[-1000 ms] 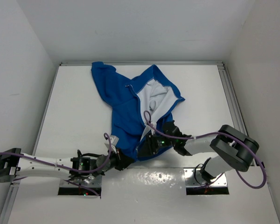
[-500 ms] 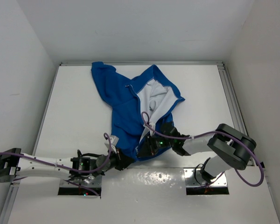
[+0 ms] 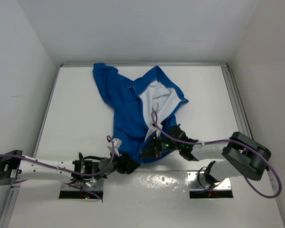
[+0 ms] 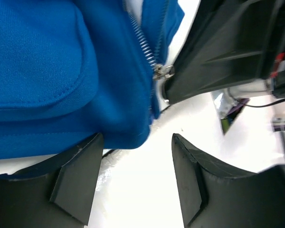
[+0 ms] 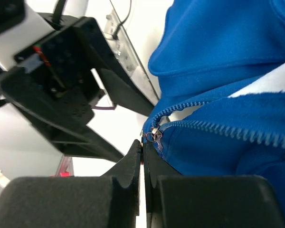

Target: Zip up the jacket

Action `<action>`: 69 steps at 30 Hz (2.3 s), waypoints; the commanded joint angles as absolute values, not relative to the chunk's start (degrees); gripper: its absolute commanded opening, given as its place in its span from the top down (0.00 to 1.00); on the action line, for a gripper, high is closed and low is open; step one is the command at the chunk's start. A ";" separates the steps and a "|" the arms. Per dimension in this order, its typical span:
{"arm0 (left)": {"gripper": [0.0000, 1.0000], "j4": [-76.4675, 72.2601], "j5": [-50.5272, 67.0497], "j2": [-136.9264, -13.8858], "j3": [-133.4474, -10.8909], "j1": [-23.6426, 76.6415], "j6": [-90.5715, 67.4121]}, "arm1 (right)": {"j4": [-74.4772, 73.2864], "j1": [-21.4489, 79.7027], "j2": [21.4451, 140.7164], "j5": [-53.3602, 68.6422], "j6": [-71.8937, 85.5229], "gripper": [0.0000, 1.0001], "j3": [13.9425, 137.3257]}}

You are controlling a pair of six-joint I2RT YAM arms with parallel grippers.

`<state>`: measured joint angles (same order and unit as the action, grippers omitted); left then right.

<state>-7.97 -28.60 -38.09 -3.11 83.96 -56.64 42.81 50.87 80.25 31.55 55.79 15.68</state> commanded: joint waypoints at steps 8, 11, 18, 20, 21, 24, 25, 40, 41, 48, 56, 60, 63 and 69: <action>0.36 -16.52 -31.73 -43.50 -6.24 84.46 -50.90 | 47.11 51.42 75.94 30.41 61.52 1.00 14.77; 0.34 -18.80 -32.78 -44.64 -6.68 84.46 -49.05 | 48.34 51.42 75.59 30.85 62.75 1.00 14.07; 0.42 -22.41 -34.19 -50.26 -9.13 84.46 -45.53 | 50.88 51.50 75.41 30.85 64.68 1.00 12.66; 0.47 -23.28 -34.10 -51.50 -9.67 84.46 -44.83 | 51.76 51.50 75.67 31.11 65.21 1.00 12.57; 0.53 -23.99 -34.45 -52.55 -9.67 84.46 -44.65 | 52.12 51.50 75.76 31.37 65.65 1.00 12.48; 0.61 -25.14 -34.46 -53.96 -10.46 84.46 -43.43 | 53.87 51.50 75.15 31.20 66.88 1.00 11.69; 0.73 -24.70 -34.45 -54.05 -10.89 84.46 -43.16 | 55.18 51.42 75.23 31.11 67.75 1.00 11.69; 1.00 -17.85 -33.58 -46.85 -3.17 84.46 -53.17 | 65.48 51.24 72.86 13.56 85.06 1.00 17.22; 1.00 -16.88 -32.18 -45.54 -2.90 84.46 -53.35 | 65.48 51.07 72.95 11.27 85.77 1.00 18.53; 1.00 -10.29 -29.53 -38.86 -4.21 84.55 -51.95 | 62.66 44.59 78.48 -2.72 91.82 1.00 24.96; 1.00 3.59 -31.81 -27.70 -8.08 84.55 -49.13 | 55.44 28.94 84.90 -5.71 96.86 1.00 37.07; 1.00 14.30 -36.11 -21.02 -13.00 84.55 -48.43 | 44.58 22.61 86.83 -6.24 91.51 1.00 47.88; 1.00 24.57 -40.42 -14.52 -17.91 84.55 -48.43 | 34.73 18.12 89.64 -8.79 88.35 1.00 57.20; 1.00 37.78 -51.67 -3.88 -24.95 84.55 -51.50 | 22.86 10.38 96.76 -10.81 81.92 1.00 73.11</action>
